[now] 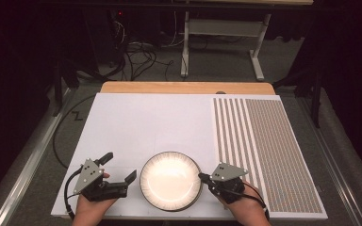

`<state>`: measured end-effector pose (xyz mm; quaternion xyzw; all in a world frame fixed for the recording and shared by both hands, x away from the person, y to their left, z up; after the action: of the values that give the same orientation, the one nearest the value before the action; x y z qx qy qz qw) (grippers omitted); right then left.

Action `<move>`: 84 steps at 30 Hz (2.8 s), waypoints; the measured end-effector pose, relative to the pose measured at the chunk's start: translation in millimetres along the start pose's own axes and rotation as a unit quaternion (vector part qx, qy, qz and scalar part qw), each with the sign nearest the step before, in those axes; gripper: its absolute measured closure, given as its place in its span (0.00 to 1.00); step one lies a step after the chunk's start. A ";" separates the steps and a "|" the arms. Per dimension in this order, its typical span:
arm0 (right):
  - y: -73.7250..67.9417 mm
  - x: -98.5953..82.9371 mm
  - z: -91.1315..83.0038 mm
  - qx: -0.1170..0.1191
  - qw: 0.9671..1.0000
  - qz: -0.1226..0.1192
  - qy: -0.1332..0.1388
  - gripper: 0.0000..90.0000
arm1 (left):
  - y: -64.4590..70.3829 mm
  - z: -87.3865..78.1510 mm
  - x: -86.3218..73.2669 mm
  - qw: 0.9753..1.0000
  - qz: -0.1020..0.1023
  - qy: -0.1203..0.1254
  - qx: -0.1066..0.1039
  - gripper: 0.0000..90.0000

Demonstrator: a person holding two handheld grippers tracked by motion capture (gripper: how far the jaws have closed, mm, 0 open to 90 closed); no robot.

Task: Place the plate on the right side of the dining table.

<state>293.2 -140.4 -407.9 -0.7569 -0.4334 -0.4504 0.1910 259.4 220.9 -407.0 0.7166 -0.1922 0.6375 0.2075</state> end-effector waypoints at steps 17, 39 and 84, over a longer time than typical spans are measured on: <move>0.0 0.4 0.1 0.000 1.000 0.000 0.001 1.00 | 0.6 0.4 0.0 1.000 -0.001 0.001 0.000 0.01; -15.6 4.2 11.1 0.018 1.000 -0.018 -0.009 1.00 | -0.6 -2.3 2.2 1.000 -0.004 0.009 0.002 0.01; -27.5 9.5 32.9 0.053 0.998 -0.024 -0.022 1.00 | -4.5 -4.0 6.7 0.999 -0.048 0.010 -0.007 0.01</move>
<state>289.5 -98.3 -419.8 -0.7450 -0.4785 -0.4145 0.2104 259.3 226.8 -400.2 0.7175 -0.1600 0.6325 0.2442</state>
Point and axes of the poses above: each handheld gripper's, and its own axes: z roughly forward along the jaws, x roughly out of its top, y roughly to its right, the point moved 1 cm from there along z, roughly forward along the jaws, and after that the axes turned 8 degrees about y, right-handed, at the moved point
